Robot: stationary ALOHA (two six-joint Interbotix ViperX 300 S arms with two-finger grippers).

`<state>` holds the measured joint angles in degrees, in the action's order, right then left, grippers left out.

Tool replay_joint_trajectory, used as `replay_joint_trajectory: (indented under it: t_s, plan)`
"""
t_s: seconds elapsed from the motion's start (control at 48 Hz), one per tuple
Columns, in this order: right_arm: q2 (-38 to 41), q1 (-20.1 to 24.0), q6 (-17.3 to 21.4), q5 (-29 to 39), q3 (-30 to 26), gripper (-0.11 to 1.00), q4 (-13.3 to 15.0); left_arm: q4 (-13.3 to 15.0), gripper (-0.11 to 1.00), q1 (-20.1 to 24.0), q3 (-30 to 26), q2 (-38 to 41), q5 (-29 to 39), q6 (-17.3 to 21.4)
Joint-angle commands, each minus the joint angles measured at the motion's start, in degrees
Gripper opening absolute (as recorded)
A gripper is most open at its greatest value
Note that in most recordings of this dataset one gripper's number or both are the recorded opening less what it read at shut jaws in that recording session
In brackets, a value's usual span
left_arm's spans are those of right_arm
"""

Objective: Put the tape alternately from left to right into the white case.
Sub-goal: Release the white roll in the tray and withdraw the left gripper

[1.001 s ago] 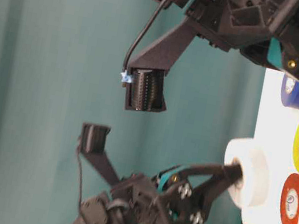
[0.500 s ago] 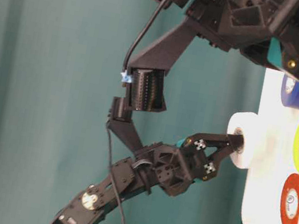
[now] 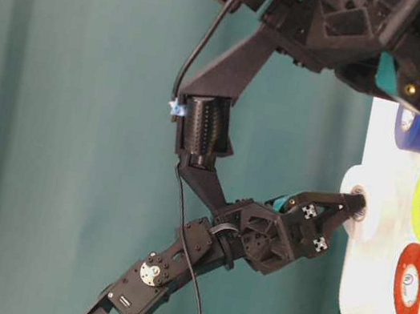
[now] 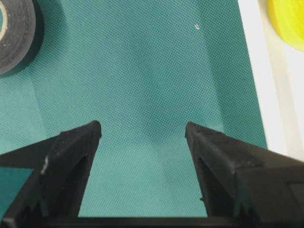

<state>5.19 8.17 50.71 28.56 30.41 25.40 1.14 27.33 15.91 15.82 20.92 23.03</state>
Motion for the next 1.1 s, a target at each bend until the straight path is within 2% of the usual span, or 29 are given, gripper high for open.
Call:
replay_joint_trajectory:
  t_s: [0.0,0.271,0.334,0.438,0.605,0.667,1.084]
  plan:
    - [-1.7,0.1,0.0,-0.2,-0.5,0.79,0.6,0.1,-0.02,0.1,-2.0,-1.1,-0.4,0.1]
    - [-1.8,0.1,0.0,-0.3,-0.4,0.79,0.6,0.1,-0.02,0.1,-2.1,-0.8,-0.4,0.1]
    - [-1.7,0.1,0.0,-0.3,-0.4,0.79,0.6,0.1,0.03,0.0,-2.0,-1.0,-0.5,0.0]
    - [-1.8,0.1,0.0,-0.2,-0.5,0.79,0.6,0.1,0.24,-0.3,-1.8,-1.6,-0.4,0.0]
    - [-1.8,0.1,0.0,-0.2,-0.4,0.79,0.6,0.1,0.72,-0.8,-1.5,-2.6,-0.4,0.2]
    - [-1.7,0.1,0.1,-0.3,-0.5,0.79,0.6,0.1,0.86,-0.8,-1.3,-2.8,-0.5,0.2]
    - [-1.8,0.1,0.0,-0.2,-0.5,0.79,0.6,0.1,0.87,-1.1,-0.4,-3.6,-0.2,0.1]
